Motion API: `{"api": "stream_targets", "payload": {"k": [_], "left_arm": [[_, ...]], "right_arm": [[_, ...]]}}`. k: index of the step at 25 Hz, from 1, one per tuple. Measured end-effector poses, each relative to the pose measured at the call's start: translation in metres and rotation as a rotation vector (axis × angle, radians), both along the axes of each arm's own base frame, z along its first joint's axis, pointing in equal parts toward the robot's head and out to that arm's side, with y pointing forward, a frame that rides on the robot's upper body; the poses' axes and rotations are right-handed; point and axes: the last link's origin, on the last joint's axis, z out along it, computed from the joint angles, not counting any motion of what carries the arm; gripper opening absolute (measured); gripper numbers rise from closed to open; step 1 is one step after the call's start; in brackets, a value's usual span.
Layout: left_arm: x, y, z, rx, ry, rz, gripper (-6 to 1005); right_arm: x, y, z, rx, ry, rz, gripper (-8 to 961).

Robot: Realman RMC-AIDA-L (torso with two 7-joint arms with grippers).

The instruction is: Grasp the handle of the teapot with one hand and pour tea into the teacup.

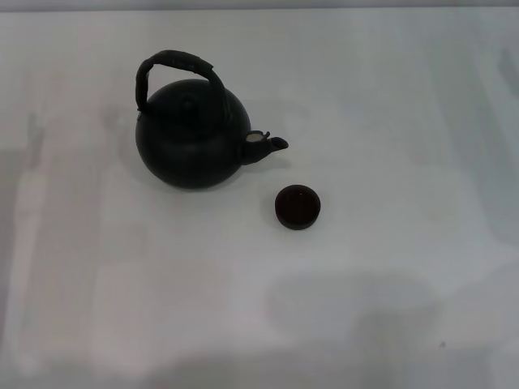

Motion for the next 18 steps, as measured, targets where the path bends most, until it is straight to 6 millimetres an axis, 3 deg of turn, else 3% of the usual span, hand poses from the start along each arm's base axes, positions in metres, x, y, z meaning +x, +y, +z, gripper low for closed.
{"api": "stream_targets", "payload": {"k": [5,18], "left_arm": [[0.002,0.009,0.003,0.001,0.013,-0.012,758],[-0.001,0.007,0.008,0.037,0.002,0.014,758]], "right_arm": [[0.001,-0.002,0.0,0.0,-0.006,-0.003,835],[0.002,-0.01,0.003,0.027,0.001,0.025,835]]}}
